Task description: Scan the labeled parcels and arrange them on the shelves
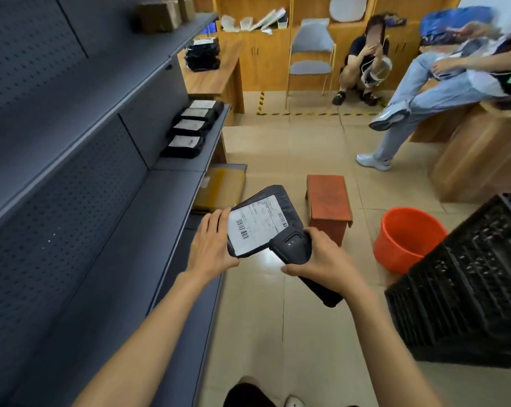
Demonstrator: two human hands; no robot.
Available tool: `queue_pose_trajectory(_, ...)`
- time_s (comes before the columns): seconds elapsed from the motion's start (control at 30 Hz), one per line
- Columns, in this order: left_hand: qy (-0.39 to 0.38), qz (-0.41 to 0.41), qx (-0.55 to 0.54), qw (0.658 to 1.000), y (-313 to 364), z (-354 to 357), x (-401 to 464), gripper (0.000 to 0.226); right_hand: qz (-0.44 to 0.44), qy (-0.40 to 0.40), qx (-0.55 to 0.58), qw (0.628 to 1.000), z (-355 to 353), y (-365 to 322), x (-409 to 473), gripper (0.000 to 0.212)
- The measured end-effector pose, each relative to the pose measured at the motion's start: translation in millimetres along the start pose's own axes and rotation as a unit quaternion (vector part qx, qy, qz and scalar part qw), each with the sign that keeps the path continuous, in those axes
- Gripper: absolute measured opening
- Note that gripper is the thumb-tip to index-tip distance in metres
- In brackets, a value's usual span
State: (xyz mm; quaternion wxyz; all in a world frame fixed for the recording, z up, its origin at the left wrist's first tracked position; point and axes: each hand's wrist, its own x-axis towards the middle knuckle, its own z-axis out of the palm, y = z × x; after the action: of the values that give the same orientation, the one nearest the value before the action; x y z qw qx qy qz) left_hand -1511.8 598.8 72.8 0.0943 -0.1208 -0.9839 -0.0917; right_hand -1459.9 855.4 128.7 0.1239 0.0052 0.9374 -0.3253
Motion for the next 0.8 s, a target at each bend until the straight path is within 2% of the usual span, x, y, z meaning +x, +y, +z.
queue_pose_trajectory(0.13,-0.015,-0.033,-0.001,0.999,-31.8,18.9,72.7,0.115,-0.019,-0.028,-0.025,0.999,-6.0,-13.0,91.0,0.089)
queue_pose_trajectory(0.3,-0.018,-0.06,-0.017,0.998,-86.2,47.9,162.4,0.108,-0.044,-0.062,-0.037,0.996,-8.0,-34.7,219.4,0.088)
queue_pose_trajectory(0.5,0.003,-0.135,-0.032,0.99,-169.7,60.0,284.3,0.102,-0.074,-0.085,-0.058,0.992,-24.6,-91.6,383.3,0.083)
queue_pose_trajectory(0.6,-0.001,-0.188,-0.024,0.982,-199.1,63.8,330.8,0.11,-0.089,-0.09,-0.056,0.99,-26.8,-113.9,447.7,0.085)
queue_pose_trajectory(0.8,-0.016,-0.29,0.008,0.957,-239.9,89.5,373.1,0.132,-0.13,-0.15,-0.078,0.977,-12.6,-138.0,556.9,0.087)
